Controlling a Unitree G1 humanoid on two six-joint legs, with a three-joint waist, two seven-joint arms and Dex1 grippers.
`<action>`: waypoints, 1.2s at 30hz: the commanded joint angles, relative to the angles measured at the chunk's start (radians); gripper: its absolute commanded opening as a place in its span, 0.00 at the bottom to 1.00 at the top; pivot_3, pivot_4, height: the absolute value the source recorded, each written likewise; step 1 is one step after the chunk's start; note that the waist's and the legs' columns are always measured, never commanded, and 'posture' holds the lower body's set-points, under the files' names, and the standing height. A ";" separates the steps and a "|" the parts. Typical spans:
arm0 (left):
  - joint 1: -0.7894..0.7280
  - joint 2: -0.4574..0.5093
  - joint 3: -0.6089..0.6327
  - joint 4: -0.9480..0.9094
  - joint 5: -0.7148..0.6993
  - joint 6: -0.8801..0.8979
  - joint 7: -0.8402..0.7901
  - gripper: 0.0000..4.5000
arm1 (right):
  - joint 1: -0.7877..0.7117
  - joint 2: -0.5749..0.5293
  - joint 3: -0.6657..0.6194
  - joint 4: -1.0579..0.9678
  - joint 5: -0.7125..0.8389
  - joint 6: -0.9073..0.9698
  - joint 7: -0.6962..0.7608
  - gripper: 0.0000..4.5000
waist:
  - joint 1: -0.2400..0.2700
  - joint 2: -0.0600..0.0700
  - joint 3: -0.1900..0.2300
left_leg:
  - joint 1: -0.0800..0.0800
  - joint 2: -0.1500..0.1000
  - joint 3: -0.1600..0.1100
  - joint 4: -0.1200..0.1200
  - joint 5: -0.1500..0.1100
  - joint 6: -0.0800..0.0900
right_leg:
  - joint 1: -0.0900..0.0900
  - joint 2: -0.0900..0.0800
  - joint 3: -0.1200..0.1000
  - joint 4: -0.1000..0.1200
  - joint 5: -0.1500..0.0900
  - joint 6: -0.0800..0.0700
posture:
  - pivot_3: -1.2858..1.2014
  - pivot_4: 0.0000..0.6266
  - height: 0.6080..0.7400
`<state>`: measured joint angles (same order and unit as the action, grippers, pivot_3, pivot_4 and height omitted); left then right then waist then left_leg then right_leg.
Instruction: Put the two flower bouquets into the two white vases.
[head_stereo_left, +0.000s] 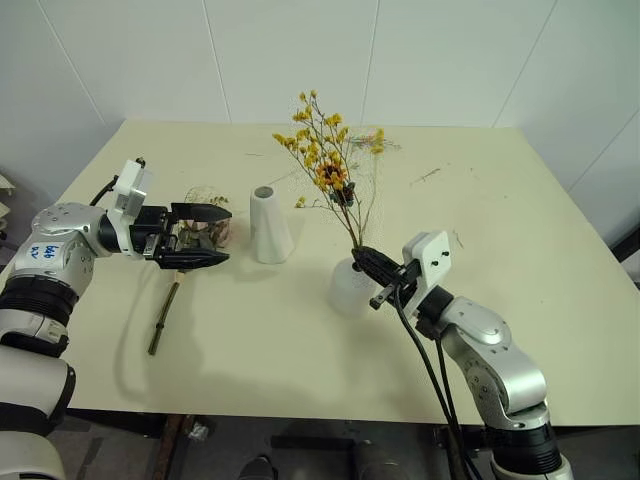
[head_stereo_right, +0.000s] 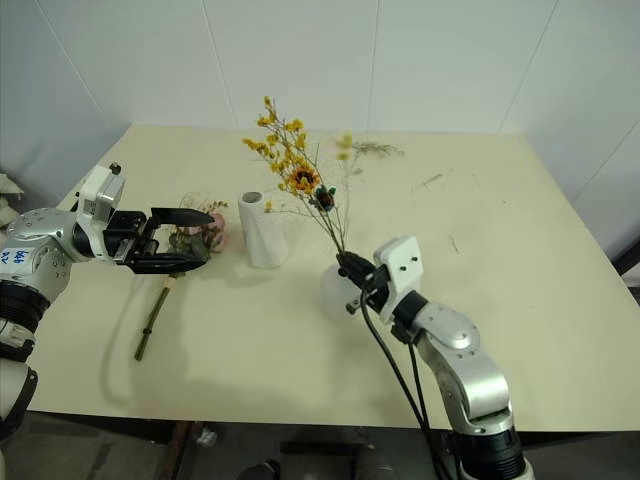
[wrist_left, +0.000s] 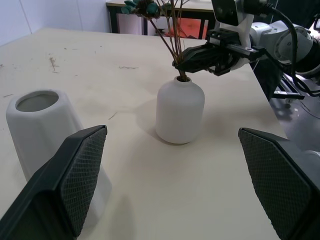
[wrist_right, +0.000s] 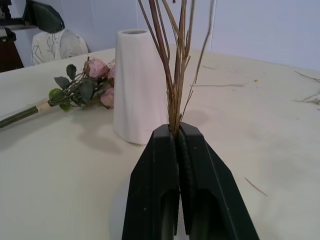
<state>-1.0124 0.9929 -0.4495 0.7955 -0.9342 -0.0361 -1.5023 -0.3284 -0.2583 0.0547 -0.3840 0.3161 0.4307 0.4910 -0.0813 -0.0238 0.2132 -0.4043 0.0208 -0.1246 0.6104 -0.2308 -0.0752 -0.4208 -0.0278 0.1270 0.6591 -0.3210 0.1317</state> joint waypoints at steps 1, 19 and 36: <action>-0.030 0.003 0.025 -0.001 0.000 -0.013 -0.112 1.00 | 0.012 0.000 0.013 0.004 -0.006 -0.047 0.013 0.01 | 0.000 0.000 0.000 | 0.000 0.000 0.000 0.000 0.000 0.000 | 0.000 0.000 0.000 0.000 0.000 0.000 | 0.52 0.24 1.00; -0.031 0.002 0.032 -0.002 0.005 -0.016 -0.112 1.00 | 0.024 -0.070 0.046 -0.012 -0.042 -0.092 0.056 0.41 | 0.001 0.000 0.000 | 0.000 0.000 0.000 0.000 0.000 0.000 | 0.000 0.000 0.000 0.000 0.000 0.000 | 0.52 0.24 1.00; -0.026 -0.004 0.039 -0.003 0.007 -0.021 -0.112 1.00 | -0.031 -0.170 0.003 -0.117 0.035 0.006 0.098 0.99 | 0.001 0.000 0.000 | 0.000 0.000 0.000 0.001 0.000 0.000 | 0.000 0.000 0.000 0.000 0.000 0.000 | 0.52 0.24 1.00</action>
<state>-1.0154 0.9824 -0.4412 0.7967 -0.9231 -0.0453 -1.5023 -0.3457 -0.4170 0.0796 -0.4482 0.3264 0.4302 0.5776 -0.0806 -0.0240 0.2132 -0.4043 0.0208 -0.1247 0.6110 -0.2308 -0.0752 -0.4206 -0.0277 0.1270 0.6593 -0.3210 0.1317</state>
